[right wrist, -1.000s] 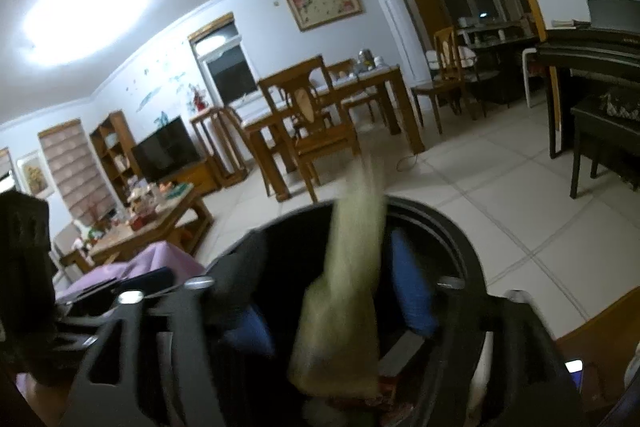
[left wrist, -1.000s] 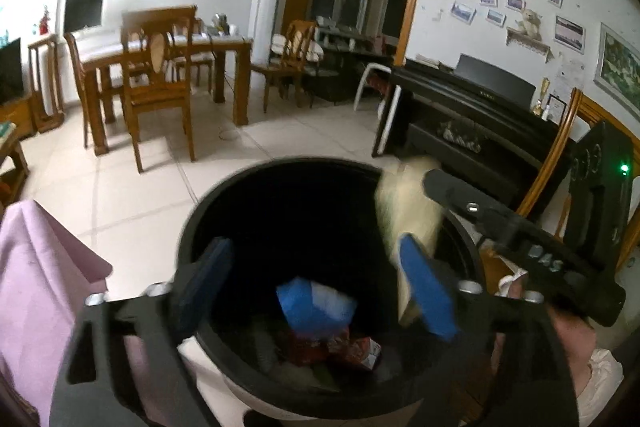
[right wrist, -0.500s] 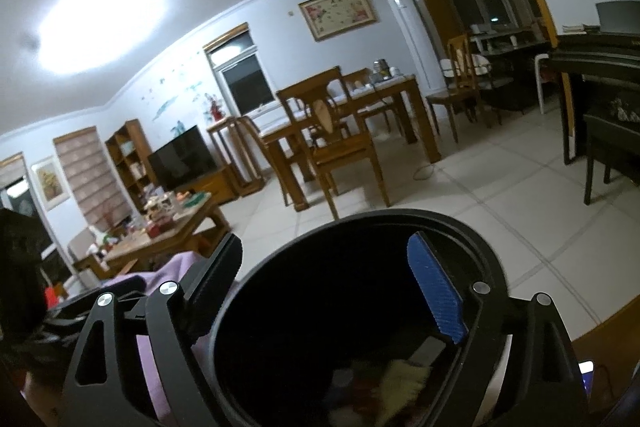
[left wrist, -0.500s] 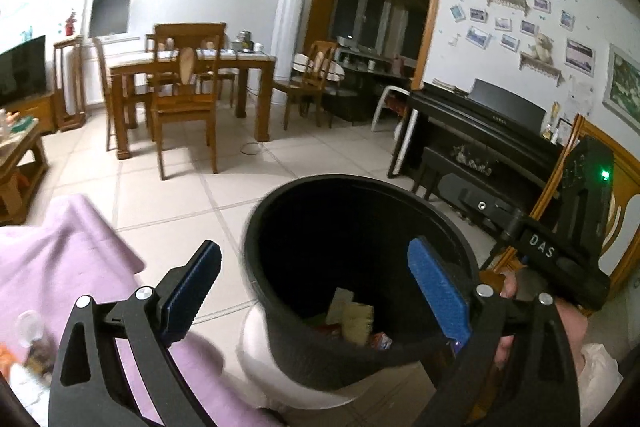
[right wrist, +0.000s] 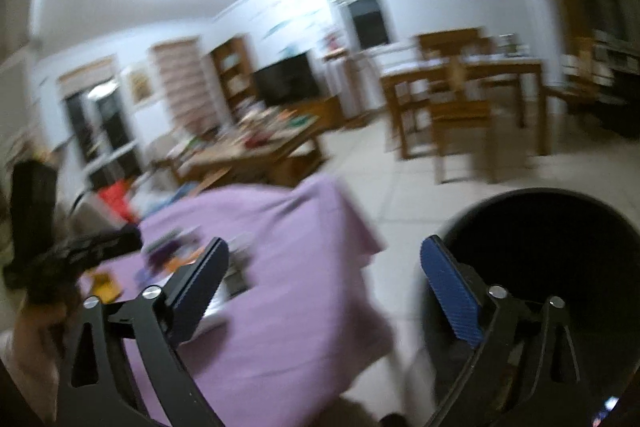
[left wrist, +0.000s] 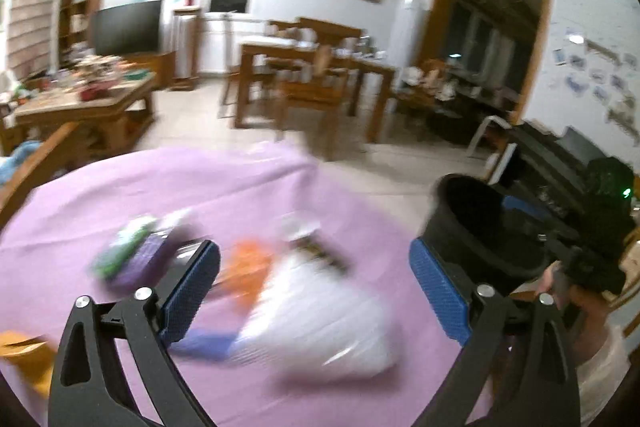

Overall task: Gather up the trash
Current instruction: 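Grasp the yellow envelope with the left tool while the right tool grasps the bubble-wrap pouch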

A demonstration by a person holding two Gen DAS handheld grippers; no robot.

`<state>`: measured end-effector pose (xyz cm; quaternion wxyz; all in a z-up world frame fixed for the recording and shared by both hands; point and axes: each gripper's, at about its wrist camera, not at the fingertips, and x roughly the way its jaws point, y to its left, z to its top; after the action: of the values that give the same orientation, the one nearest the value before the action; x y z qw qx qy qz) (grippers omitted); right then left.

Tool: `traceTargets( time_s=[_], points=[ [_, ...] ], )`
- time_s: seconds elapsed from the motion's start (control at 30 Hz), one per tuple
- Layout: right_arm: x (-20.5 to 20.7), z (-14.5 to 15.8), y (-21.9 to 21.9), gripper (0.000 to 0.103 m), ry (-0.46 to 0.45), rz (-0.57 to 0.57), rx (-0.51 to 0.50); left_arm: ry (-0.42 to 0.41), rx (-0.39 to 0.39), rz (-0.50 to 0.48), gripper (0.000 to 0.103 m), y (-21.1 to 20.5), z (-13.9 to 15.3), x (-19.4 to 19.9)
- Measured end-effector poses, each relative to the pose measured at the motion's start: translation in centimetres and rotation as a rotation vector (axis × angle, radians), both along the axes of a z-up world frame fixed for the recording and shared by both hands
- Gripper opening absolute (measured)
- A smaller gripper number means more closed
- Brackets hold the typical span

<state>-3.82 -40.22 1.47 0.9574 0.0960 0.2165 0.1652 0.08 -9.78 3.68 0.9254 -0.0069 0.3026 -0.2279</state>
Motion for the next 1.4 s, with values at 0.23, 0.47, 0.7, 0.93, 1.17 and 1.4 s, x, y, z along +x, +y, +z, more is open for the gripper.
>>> traceTargets(
  time_s=[0.23,0.47,0.7,0.93,1.17,1.4],
  points=[
    [3.0,-0.4,10.4,0.097,0.075,0.222,-0.173,-0.008,0.307,0.056,0.098,9.8,-1.5,-1.5],
    [3.7,-2.1,14.5,0.097,0.128,0.318,-0.231,0.0,0.544,-0.212,0.098,14.3,-3.7,-2.6],
    [4.9,-3.4,14.8,0.097,0.195,0.327,-0.202,0.045,0.649,-0.33,0.098,16.3,-6.7,-0.8],
    [6.2,-3.9,15.2,0.097,0.253,0.332,-0.221,0.154,0.445,-0.254,0.097,16.7,-7.5,3.0],
    [7.4,-4.7,15.4,0.096,0.318,0.322,-0.221,0.195,0.372,-0.207,0.078,14.4,-7.3,4.0],
    [7.0,-4.7,15.6,0.071,0.304,0.316,-0.275,0.19,0.345,-0.15,0.054,13.3,-7.0,3.7]
  ],
)
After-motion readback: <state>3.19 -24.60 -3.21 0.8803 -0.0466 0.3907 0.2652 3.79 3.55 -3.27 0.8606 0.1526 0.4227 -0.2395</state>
